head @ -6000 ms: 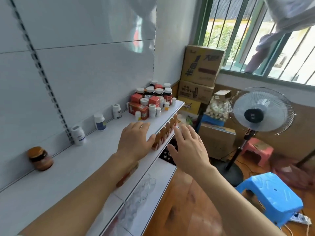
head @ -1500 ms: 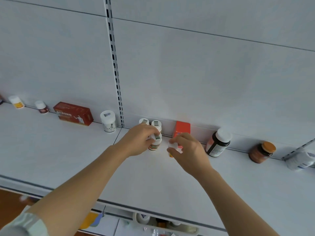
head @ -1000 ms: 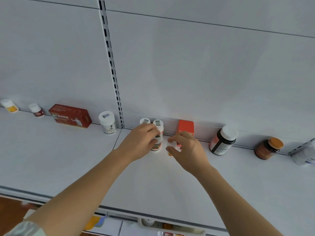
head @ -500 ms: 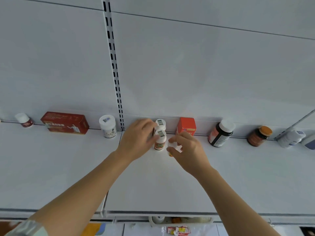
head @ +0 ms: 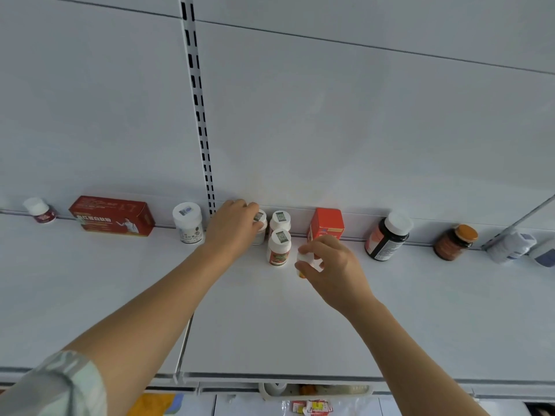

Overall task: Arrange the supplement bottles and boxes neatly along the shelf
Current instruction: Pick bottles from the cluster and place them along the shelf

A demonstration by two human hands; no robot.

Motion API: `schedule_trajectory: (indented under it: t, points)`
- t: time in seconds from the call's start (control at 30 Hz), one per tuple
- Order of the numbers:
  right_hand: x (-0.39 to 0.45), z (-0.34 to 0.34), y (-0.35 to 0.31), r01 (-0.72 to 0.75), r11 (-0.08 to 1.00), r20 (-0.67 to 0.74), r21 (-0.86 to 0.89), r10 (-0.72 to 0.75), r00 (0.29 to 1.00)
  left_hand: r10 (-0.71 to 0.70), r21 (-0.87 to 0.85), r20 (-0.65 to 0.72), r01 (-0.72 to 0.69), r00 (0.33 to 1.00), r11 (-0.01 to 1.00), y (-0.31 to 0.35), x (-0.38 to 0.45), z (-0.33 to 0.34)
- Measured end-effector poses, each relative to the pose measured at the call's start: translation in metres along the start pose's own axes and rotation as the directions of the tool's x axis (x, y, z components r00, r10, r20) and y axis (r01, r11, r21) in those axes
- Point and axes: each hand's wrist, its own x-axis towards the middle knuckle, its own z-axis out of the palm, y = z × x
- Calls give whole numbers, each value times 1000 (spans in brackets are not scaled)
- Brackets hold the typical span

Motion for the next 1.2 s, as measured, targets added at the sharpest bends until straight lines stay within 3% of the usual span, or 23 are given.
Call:
schedule_trajectory:
  t: [0.2,0.47,0.73,1.2]
  points:
    - [3,8,-1,13,1000,3,23,-13,1000,77,-83,16,-76,997,994,-18,-2,-2]
    - [4,11,-1,6,1000,19,28,-6,1000,14,-80,14,-13,1000,997,-3,3,4]
    - [4,11,4,-3,999,10,37,2,1000,149,-147,65,-138,987,979,-12,1,1]
    - [10,10,-2,3,999,0,38,-3,1000,89,-190,34,-81,995,979,-7,0,3]
